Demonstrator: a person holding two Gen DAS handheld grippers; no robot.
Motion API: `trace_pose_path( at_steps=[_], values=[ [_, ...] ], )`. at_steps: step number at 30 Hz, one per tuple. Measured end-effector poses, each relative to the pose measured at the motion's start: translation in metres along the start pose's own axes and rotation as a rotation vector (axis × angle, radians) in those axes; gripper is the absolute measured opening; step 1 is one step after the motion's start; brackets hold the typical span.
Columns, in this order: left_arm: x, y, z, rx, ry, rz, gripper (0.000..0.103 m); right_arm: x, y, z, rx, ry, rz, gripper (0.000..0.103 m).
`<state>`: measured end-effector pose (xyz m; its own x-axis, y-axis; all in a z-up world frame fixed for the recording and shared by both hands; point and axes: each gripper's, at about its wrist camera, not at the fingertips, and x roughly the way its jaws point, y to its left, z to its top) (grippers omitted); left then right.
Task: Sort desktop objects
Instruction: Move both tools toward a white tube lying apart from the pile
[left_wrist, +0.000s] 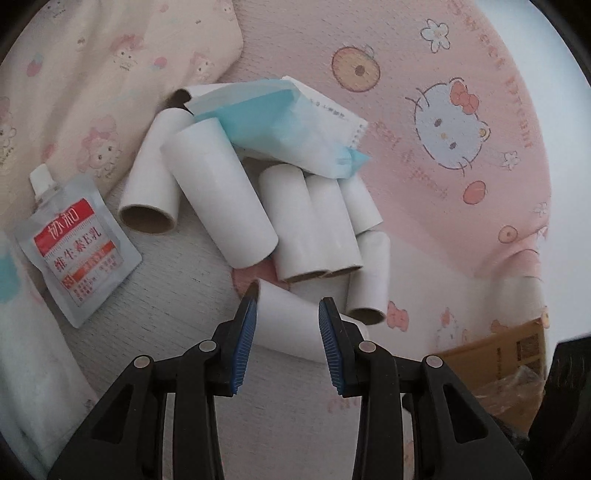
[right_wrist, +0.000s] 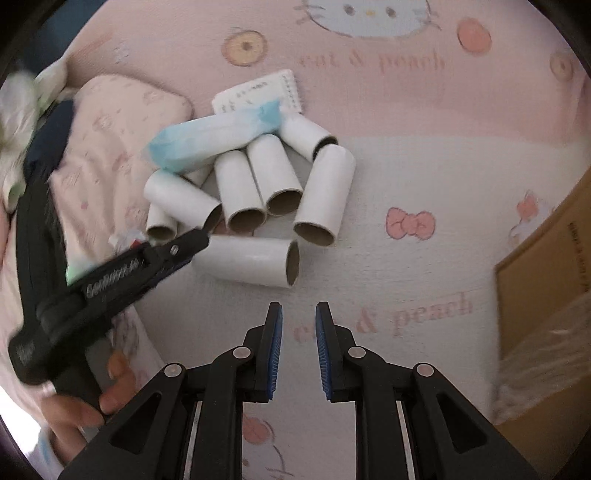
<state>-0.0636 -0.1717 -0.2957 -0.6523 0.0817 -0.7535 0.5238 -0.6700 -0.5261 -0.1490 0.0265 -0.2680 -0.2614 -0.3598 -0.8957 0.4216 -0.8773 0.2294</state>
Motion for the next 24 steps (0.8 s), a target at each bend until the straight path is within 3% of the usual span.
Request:
trace_pose_path(
  at_steps=[12,24],
  values=[
    [0.018,-0.001,-0.002,0.034,0.060,0.029,0.038,0.045,0.009,0.027,-0.003,0.046,0.043,0.015],
    [0.025,-0.016,-0.014,0.089,0.130,-0.094,0.038,0.042,-0.012,0.022,0.084,0.055,0.039,0.016]
  ],
)
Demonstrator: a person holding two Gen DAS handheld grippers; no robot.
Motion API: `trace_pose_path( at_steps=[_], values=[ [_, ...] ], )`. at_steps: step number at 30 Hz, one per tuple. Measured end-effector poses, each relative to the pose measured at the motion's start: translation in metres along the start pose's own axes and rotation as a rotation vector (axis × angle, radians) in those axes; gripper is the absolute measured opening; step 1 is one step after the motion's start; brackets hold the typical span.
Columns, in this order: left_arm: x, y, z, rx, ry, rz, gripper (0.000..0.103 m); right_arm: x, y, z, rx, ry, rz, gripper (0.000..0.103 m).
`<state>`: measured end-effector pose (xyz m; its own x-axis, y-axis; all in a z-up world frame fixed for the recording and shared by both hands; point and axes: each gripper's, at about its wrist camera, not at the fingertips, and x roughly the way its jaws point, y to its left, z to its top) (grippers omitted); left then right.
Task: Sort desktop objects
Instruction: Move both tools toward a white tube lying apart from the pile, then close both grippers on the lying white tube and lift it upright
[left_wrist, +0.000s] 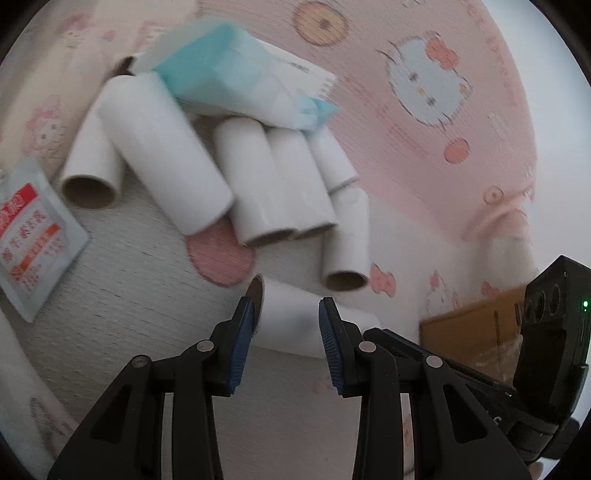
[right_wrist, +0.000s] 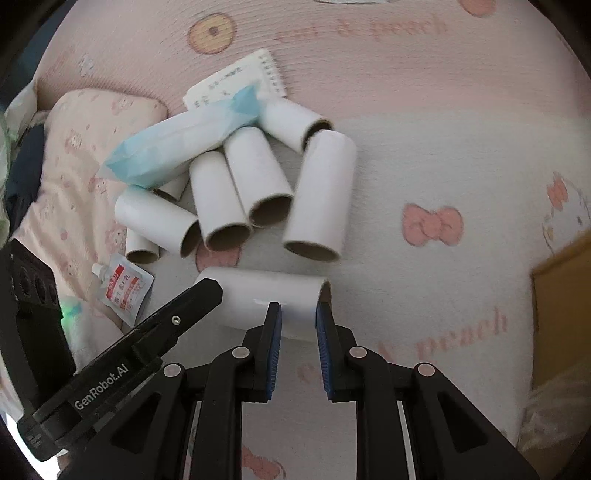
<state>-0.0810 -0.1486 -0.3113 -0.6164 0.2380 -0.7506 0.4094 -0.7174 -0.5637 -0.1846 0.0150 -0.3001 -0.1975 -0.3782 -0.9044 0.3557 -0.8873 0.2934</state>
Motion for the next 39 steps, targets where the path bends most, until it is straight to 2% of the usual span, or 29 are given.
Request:
trace_pose_path(
  at_steps=[7,11,17,21,24,29,32,36,39],
  values=[
    [0.010,-0.028,-0.013,0.142,0.048,-0.037,0.039,-0.020,-0.023,-0.028,0.105,0.024,-0.055,0.016],
    [0.013,-0.034,-0.017,0.166,0.069,-0.067,0.038,-0.027,-0.029,-0.051,0.157,0.055,-0.052,0.016],
    [0.019,-0.025,-0.013,0.102,0.084,-0.093,0.038,-0.034,-0.022,-0.078,0.198,0.066,-0.011,0.016],
    [0.015,-0.015,-0.009,0.029,0.080,-0.114,0.039,-0.036,-0.008,-0.077,0.111,0.068,-0.054,0.016],
    [0.005,-0.008,-0.006,-0.022,0.063,-0.129,0.042,-0.046,-0.001,-0.074,0.049,0.034,-0.063,0.016],
    [-0.005,-0.001,-0.010,-0.084,0.096,-0.211,0.046,-0.049,0.008,-0.064,-0.051,0.022,-0.094,0.017],
    [-0.007,-0.003,-0.013,-0.088,0.114,-0.225,0.047,-0.044,0.007,-0.059,-0.075,0.035,-0.088,0.027],
    [-0.004,-0.003,-0.018,-0.093,0.146,-0.213,0.046,-0.040,0.006,-0.056,-0.079,0.017,-0.040,0.050],
    [0.001,-0.002,-0.020,-0.096,0.173,-0.213,0.046,-0.033,0.008,-0.054,-0.104,0.029,-0.030,0.051]
  ],
)
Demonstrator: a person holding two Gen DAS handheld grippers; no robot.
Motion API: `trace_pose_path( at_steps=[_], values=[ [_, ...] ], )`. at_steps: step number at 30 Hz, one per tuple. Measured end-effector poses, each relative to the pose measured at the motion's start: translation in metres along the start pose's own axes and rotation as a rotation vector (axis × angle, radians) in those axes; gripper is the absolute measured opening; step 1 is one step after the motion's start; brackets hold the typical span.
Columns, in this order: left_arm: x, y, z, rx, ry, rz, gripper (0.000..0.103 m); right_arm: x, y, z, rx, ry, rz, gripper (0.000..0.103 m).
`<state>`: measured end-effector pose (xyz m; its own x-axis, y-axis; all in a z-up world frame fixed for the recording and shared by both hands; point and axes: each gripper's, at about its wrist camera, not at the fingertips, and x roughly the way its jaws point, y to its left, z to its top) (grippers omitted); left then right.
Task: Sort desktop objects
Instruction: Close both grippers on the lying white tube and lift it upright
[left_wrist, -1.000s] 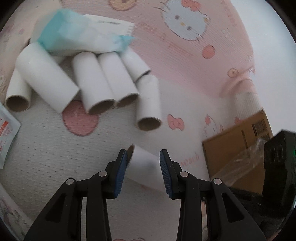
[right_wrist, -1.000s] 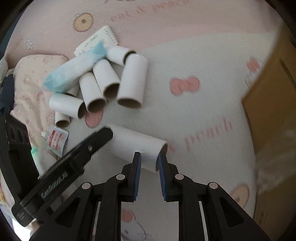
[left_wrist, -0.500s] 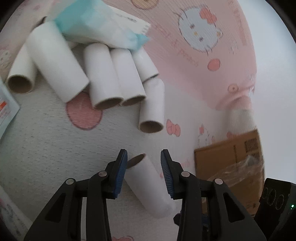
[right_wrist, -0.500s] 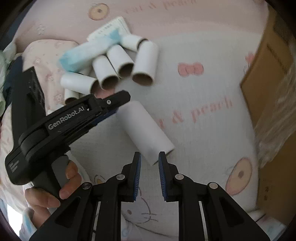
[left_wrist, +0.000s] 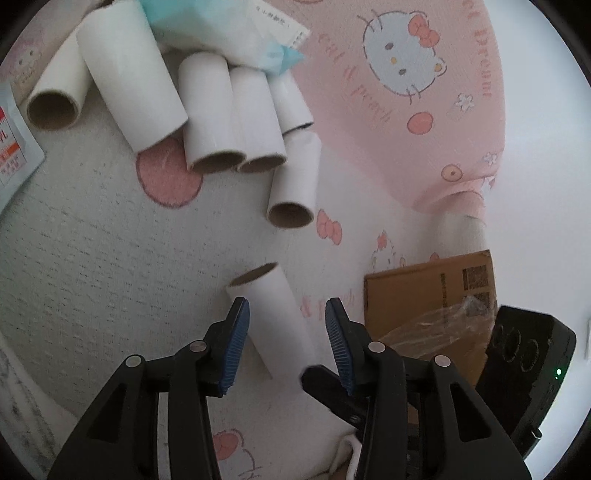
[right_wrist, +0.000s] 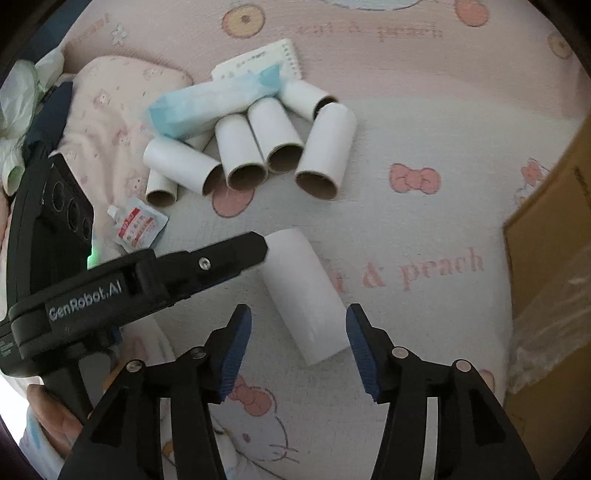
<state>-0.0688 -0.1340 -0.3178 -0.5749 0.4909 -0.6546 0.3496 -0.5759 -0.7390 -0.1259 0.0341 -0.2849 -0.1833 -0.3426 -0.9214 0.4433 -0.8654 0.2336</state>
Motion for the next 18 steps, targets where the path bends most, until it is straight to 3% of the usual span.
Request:
trace_pose_path(
  at_steps=[5,9,12,15,18],
  values=[
    [0.009,0.010,-0.002,-0.047,0.047,-0.026,0.046,0.016,-0.001,0.004,-0.003,0.041,0.001,0.051],
    [0.014,0.018,0.001,-0.094,0.041,-0.052,0.046,0.026,-0.004,0.006,0.032,0.068,0.027,0.050],
    [0.019,0.024,0.001,-0.134,0.060,-0.068,0.037,0.033,-0.008,0.003,0.084,0.081,0.065,0.049],
    [0.022,0.024,0.000,-0.131,0.077,-0.065,0.036,0.041,-0.010,-0.003,0.122,0.086,0.057,0.042],
    [0.025,0.022,0.000,-0.125,0.084,-0.061,0.036,0.048,-0.011,-0.005,0.152,0.091,0.057,0.042]
  ],
)
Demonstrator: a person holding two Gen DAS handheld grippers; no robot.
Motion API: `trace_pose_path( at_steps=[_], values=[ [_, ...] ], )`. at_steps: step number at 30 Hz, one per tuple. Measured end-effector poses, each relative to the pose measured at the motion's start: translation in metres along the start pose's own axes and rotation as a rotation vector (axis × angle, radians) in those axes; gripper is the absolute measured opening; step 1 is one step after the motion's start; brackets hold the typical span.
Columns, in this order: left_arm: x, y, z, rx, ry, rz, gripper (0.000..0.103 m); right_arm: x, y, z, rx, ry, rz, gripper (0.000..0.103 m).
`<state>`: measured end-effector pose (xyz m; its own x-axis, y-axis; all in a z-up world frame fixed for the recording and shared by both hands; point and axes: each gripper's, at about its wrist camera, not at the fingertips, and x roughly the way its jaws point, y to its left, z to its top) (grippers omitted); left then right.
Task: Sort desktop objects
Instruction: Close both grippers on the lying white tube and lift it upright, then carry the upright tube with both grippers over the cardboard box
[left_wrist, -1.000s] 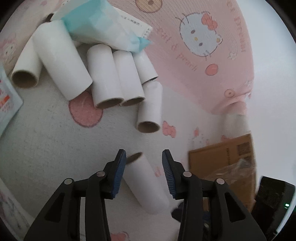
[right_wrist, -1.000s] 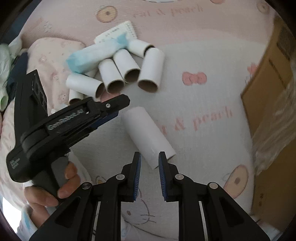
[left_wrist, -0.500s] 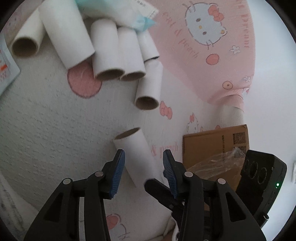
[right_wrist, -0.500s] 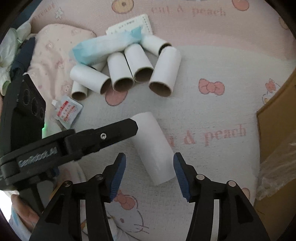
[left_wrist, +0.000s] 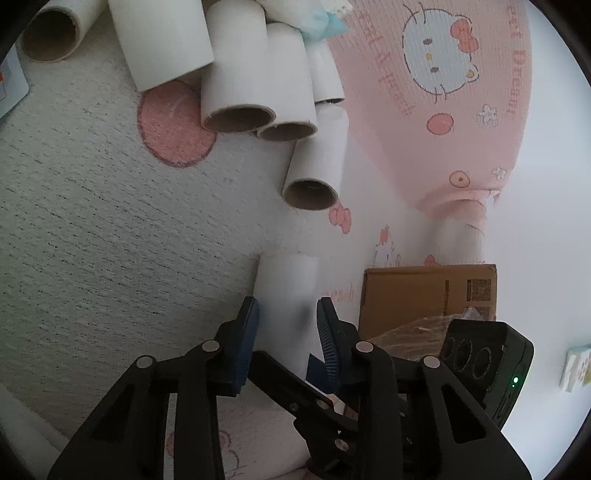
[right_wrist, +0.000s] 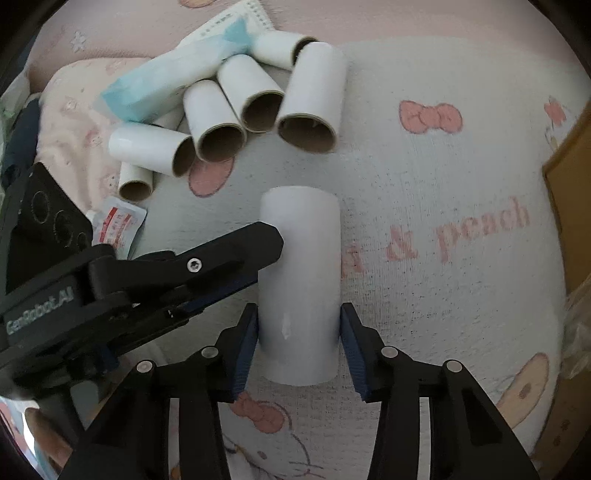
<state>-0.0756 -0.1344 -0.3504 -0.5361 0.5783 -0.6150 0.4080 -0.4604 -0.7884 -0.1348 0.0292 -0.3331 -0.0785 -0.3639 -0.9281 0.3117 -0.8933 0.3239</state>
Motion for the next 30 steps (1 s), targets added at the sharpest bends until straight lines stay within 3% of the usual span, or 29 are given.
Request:
trace_pose_path(
  at_steps=[6,14,25,30],
  values=[
    [0.010,0.006,0.003,-0.037,0.048,-0.009,0.041,0.000,-0.001,0.000,0.006,0.003,0.006,0.041],
    [0.010,-0.006,-0.002,0.032,0.050,-0.016,0.041,-0.007,-0.002,-0.006,0.026,-0.024,-0.009,0.041],
    [-0.009,-0.023,-0.007,0.056,0.055,-0.111,0.041,-0.045,0.003,-0.016,-0.037,-0.087,-0.020,0.041],
    [-0.025,-0.048,-0.018,0.122,0.024,-0.089,0.042,-0.061,0.010,-0.022,-0.046,-0.125,0.010,0.041]
  ],
)
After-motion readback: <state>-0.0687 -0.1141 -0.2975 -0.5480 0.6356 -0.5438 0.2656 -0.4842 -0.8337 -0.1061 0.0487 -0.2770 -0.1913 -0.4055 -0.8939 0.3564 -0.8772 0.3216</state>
